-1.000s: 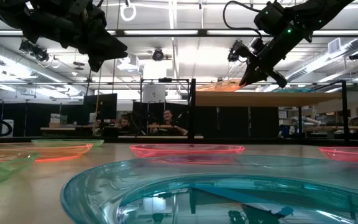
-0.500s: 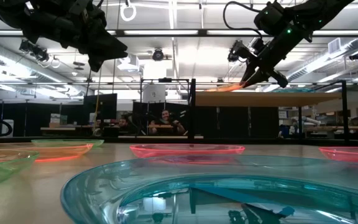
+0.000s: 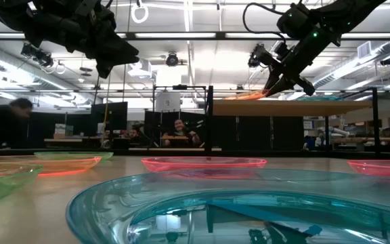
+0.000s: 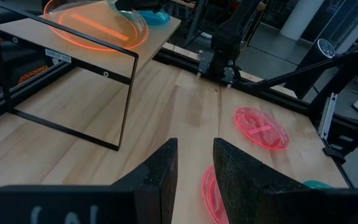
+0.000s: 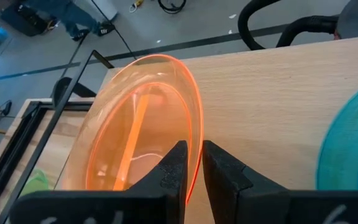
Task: Place and stack plates onto a shelf
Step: Put the top orange plate on the shelf, then stack the orange plate on top of the blue plate on the shelf
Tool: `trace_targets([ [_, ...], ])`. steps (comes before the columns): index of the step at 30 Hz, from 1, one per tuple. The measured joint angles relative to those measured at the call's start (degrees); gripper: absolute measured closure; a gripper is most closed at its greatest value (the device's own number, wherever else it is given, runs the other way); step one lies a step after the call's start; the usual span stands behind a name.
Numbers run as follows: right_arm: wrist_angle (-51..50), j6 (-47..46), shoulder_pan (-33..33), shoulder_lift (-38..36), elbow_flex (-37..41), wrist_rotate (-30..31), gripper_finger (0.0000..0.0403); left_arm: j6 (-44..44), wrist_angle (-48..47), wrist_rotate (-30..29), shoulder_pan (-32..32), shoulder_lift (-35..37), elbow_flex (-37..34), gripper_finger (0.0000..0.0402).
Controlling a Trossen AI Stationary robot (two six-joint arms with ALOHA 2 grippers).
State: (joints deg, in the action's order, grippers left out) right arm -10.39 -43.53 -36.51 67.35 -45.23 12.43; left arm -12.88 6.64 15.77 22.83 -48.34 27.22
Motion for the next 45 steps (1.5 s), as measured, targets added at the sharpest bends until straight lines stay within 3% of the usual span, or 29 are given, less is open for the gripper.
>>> trace_targets([
  [8, -0.13, 0.19, -0.04, -0.02, 0.0, -0.05, 0.0338, 0.0, 0.0, 0.0, 0.02, 0.0, 0.0, 0.0292],
  [19, -0.11, 0.2, -0.04, -0.01, 0.0, -0.07, 0.0286, 0.0, 0.0, 0.02, 0.01, -0.02, 0.02, 0.0292],
  [29, 0.44, 2.78, -0.11, -0.02, 0.0, -0.57, 0.0286, 0.02, 0.0, 0.02, 0.0, -0.02, 0.02, 0.0292],
  [45, 6.1, 5.14, 1.03, -7.96, 0.0, -17.29, 0.0286, 0.07, 0.0, -0.02, 0.0, -0.02, 0.02, 0.0292],
])
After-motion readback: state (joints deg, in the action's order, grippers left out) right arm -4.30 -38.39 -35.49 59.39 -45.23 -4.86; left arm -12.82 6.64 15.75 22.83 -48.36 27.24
